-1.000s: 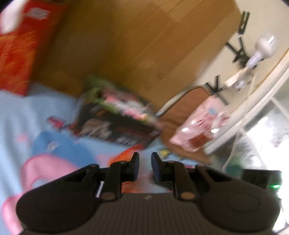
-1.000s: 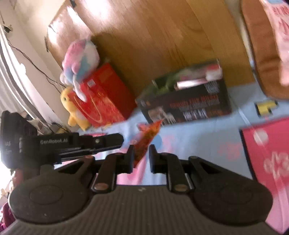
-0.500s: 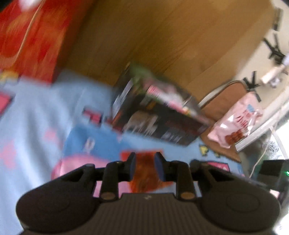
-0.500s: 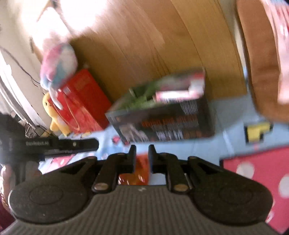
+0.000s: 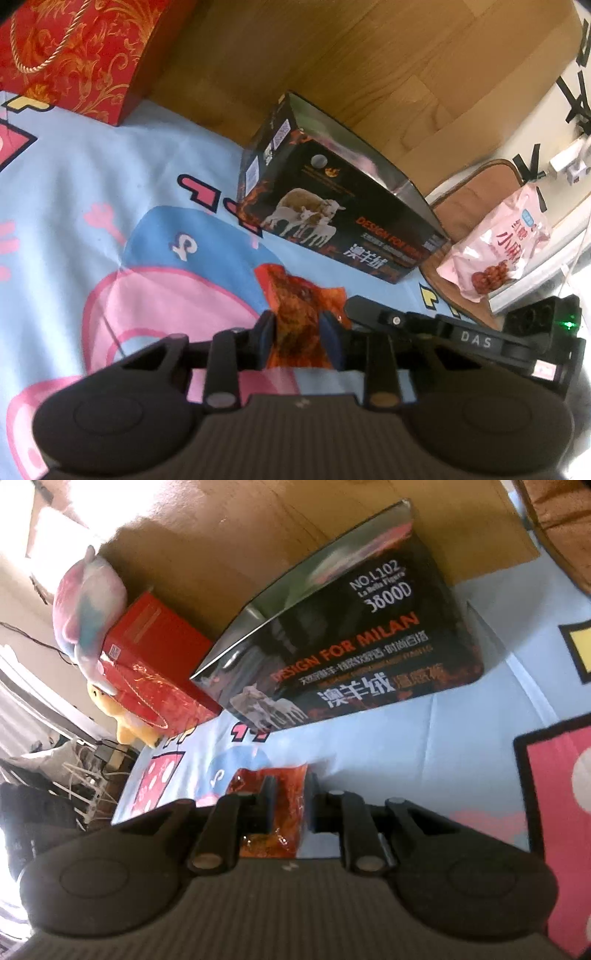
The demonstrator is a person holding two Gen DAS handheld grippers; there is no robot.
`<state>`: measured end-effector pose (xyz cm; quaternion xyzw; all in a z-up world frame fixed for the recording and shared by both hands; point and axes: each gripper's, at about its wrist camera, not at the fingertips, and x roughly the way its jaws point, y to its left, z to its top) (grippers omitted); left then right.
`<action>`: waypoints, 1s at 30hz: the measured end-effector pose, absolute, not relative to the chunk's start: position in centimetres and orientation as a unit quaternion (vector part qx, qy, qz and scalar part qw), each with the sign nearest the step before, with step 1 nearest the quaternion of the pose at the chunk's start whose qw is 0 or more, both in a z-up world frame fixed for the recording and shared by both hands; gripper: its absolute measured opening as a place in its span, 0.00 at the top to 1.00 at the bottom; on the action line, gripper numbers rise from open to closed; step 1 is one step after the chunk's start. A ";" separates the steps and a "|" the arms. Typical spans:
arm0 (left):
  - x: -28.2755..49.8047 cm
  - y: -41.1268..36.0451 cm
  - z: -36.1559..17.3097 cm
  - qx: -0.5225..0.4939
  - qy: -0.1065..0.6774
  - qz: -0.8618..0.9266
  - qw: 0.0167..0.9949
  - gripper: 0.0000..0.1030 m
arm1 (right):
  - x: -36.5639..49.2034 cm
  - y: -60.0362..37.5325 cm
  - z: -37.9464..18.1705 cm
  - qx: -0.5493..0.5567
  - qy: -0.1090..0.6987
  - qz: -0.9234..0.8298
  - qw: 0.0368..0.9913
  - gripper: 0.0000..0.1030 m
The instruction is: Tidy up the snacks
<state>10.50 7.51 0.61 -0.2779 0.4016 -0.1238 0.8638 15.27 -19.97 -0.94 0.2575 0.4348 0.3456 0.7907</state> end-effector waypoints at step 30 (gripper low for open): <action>10.7 6.7 -0.2 -0.286 0.404 -0.142 0.857 0.82 | 15.0 -20.7 -0.3 0.196 0.406 0.302 0.840 0.78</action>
